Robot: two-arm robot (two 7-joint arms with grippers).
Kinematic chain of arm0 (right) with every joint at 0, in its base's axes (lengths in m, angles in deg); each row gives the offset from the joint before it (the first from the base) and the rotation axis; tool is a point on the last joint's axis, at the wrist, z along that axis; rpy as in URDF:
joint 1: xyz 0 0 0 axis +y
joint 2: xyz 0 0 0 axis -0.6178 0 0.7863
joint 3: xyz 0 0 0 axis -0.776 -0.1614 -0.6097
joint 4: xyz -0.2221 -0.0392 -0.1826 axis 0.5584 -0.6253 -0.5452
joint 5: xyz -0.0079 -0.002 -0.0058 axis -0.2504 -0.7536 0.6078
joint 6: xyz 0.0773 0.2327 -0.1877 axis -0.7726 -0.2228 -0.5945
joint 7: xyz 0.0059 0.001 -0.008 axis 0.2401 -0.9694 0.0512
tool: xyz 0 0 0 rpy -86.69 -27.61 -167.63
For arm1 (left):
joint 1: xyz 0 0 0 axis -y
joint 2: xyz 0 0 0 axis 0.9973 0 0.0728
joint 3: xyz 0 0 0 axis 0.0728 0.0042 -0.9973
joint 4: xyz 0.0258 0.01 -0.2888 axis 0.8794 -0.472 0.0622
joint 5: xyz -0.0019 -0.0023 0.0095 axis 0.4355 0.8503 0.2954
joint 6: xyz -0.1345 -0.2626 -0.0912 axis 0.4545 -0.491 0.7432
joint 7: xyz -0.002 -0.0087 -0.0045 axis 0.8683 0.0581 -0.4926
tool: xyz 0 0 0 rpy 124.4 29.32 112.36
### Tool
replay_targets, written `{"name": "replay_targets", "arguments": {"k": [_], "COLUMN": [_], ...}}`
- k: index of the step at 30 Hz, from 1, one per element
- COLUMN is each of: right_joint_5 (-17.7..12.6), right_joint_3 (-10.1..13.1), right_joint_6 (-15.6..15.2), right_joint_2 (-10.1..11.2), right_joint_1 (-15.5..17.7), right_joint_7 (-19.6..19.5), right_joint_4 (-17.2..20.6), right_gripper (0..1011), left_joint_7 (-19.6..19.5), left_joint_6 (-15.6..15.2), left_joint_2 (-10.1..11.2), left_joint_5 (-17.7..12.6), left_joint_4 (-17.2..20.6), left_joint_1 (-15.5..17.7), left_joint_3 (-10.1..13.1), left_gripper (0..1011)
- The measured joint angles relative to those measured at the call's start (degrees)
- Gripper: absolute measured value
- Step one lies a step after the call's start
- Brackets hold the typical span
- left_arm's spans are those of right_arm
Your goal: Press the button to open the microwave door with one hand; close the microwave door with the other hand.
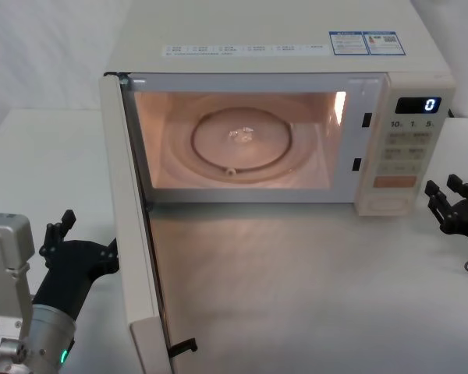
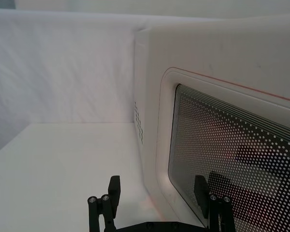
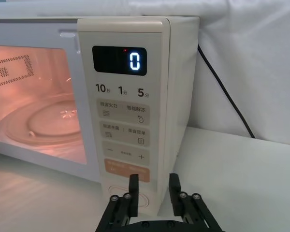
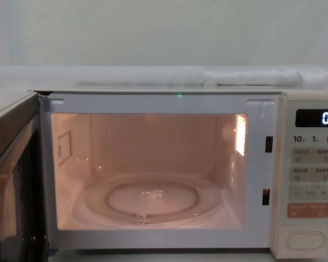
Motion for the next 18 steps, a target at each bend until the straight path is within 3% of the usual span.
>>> {"name": "replay_targets", "arguments": {"k": [11,18], "right_joint_5": [0.08,0.11], "right_joint_3": [0.07,0.07], "right_joint_6": [0.08,0.09], "right_joint_2": [-0.07,-0.09], "right_joint_1": [0.01,0.01], "right_joint_7": [-0.07,-0.10], "right_joint_4": [0.05,0.05], "right_gripper": [755,933], "left_joint_7": [0.00,0.00], "left_joint_6": [0.00,0.00], "left_joint_2": [0.00,0.00], "left_joint_5": [0.00,0.00], "left_joint_4": [0.00,0.00], "left_joint_1": [0.00,0.00], "left_joint_3": [0.00,0.00], "left_gripper": [1001,1001]}}
